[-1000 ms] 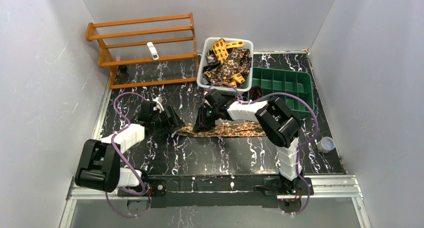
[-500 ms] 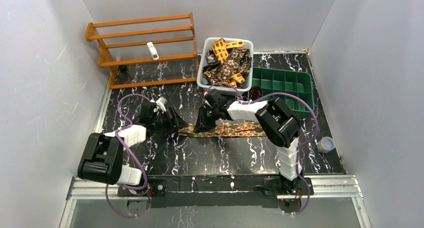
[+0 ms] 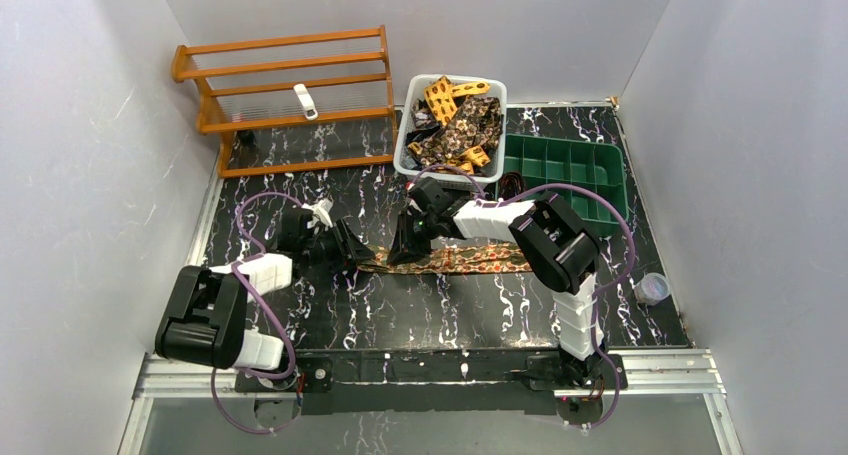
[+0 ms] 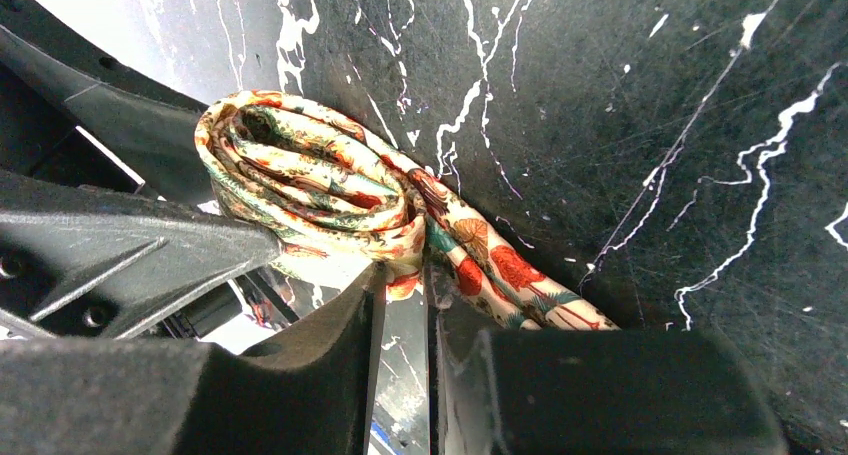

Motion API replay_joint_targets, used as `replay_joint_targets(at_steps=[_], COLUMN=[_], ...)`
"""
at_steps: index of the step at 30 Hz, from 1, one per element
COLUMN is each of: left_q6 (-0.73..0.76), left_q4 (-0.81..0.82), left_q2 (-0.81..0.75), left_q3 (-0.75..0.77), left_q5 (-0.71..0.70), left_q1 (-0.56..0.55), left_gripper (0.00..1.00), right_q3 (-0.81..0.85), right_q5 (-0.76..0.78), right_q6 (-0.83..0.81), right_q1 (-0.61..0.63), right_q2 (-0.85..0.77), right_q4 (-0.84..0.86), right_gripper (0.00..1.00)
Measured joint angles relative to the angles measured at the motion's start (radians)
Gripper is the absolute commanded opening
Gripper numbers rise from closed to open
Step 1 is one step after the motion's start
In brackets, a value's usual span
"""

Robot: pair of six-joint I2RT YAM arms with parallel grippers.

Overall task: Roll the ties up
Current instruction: Roll the tie at the center of the board.

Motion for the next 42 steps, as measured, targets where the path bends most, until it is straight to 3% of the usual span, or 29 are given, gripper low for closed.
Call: replay_joint_targets(at_steps=[5, 10, 16, 31, 42], left_q6=[0.019, 0.044, 0.088, 0.114, 0.149], left_q4=[-0.019, -0.053, -0.159, -0.497, -0.679], left_q2=[0.015, 0.022, -0.024, -0.049, 0.066], left_q3=[0.015, 0.048, 0.097, 0.322, 0.521], left_q5=[-0.004, -0.023, -0.102, -0.595, -0.932], left_q1=[0.000, 0.000, -0.014, -0.278, -0.484], left_gripper=[0.30, 0.27, 0.27, 0.25, 0.24], right_q3=[0.001, 0.018, 0.033, 0.058, 0.013], right_q5=[-0.006, -0.021, 0.036, 0.213, 0.125], right_q6=[0.000, -0.002, -0.032, -0.128, -0.092], right_q1=[-0.004, -0.006, -0.006, -0.011, -0.015], right_q2=[0.001, 0.001, -0.044, -0.042, -0.043], right_q4=[-0.004, -0.022, -0.069, -0.175, -0.096], right_gripper=[0.30, 0.40, 0.38, 0.31, 0.34])
